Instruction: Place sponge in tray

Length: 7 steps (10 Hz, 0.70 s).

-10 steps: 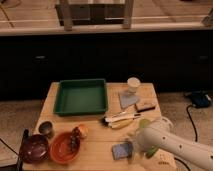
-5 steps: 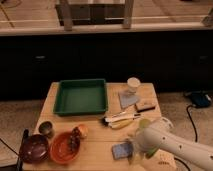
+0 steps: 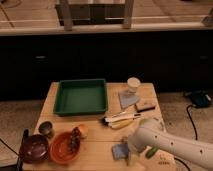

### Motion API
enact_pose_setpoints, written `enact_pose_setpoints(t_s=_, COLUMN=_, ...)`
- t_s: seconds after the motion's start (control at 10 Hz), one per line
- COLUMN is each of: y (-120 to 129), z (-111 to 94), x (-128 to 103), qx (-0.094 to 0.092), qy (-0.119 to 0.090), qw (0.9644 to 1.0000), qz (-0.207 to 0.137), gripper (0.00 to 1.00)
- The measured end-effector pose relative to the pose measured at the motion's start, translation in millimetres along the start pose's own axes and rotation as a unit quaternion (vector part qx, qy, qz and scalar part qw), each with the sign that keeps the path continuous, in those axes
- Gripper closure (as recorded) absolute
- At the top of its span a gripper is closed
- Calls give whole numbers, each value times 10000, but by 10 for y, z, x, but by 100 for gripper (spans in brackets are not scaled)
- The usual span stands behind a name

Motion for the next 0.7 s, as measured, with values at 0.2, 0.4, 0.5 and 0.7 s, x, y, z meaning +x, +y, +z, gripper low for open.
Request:
enact_pose_setpoints(t_s=0.2, y=-4, z=7, x=-1, qx=-1, qy=-36, qw=10000, qz=-4, gripper=59)
enact_pose_setpoints(t_s=0.4, y=-15, z=-8, x=-8, qx=8, qy=-38, qw=10000, qz=-17, gripper=77)
enact_pose_setpoints(t_s=0.5, y=-17, z=-28, x=-16, qx=8, qy=-41, qw=10000, qz=-30, gripper=89)
enact_pose_setpoints(t_s=0.7, y=-1, z=-49, x=-1, qx=-12, qy=-27, qw=10000, qz=-26, gripper=100)
